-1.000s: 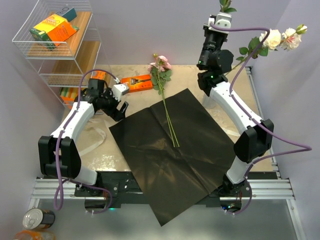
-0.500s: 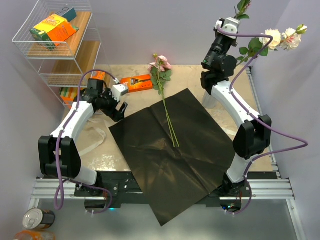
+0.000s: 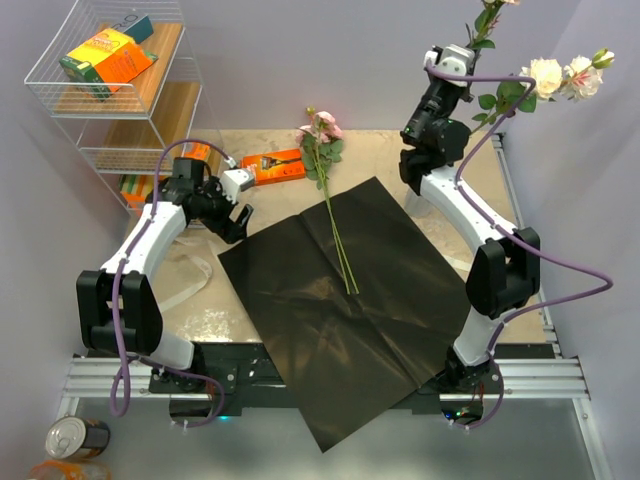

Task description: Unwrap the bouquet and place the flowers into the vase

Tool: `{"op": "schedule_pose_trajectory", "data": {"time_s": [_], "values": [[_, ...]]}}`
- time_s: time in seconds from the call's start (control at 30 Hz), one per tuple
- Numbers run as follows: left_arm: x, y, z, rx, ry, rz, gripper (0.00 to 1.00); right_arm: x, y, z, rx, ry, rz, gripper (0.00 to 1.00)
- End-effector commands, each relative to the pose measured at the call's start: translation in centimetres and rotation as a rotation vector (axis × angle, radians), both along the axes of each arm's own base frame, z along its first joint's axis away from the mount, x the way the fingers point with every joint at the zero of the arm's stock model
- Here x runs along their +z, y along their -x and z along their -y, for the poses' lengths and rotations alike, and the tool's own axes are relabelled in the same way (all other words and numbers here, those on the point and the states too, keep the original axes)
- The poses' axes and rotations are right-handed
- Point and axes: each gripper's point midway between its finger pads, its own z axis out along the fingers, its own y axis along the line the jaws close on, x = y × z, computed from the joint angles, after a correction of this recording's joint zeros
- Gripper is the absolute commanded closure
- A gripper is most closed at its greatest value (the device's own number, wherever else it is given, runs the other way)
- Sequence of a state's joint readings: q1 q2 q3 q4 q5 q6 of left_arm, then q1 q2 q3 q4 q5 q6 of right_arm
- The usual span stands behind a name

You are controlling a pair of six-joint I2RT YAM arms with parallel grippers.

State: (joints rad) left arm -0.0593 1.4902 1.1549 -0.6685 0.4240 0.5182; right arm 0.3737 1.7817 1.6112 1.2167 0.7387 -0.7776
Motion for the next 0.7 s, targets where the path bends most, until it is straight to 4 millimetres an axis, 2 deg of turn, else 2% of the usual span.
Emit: {"op": "schedule_pose_trajectory", "data": {"time_s": [0.0, 0.13, 0.3, 0.37, 0.5, 0.67], "values": [[1.1, -0.9, -0.1, -0.016, 0.015, 0.043, 0.07, -0.1, 1.4, 1.5, -0.058, -0.06, 0.024, 1.0], [1.1, -0.9, -0.1, -0.014, 0.019, 0.04, 0.07, -1.5, 1.2, 1.4, -0.084, -0.085, -0.069, 1.0], [1.5, -1.0, -0.1, -0.013, 0.026, 0.041, 0.07, -2.5, 1.3, 1.5, -0.087, -0.089, -0.063, 1.0], [1.5, -0.8, -0.1, -0.013, 0.026, 0.038, 0.07, -1.8, 1.6, 1.6, -0.086, -0.098, -0.024, 1.0], [1.3, -0.6, -0.2, -0.014, 0.014, 0.039, 0.07, 0.8, 2.2, 1.6, -0.063, -0.109, 0.057, 1.0], [1.2, -0.6, -0.2, -0.014, 0.019, 0.036, 0.07, 2.3, 2.7, 1.4, -0.052, -0.099, 0.112, 1.0]]}}
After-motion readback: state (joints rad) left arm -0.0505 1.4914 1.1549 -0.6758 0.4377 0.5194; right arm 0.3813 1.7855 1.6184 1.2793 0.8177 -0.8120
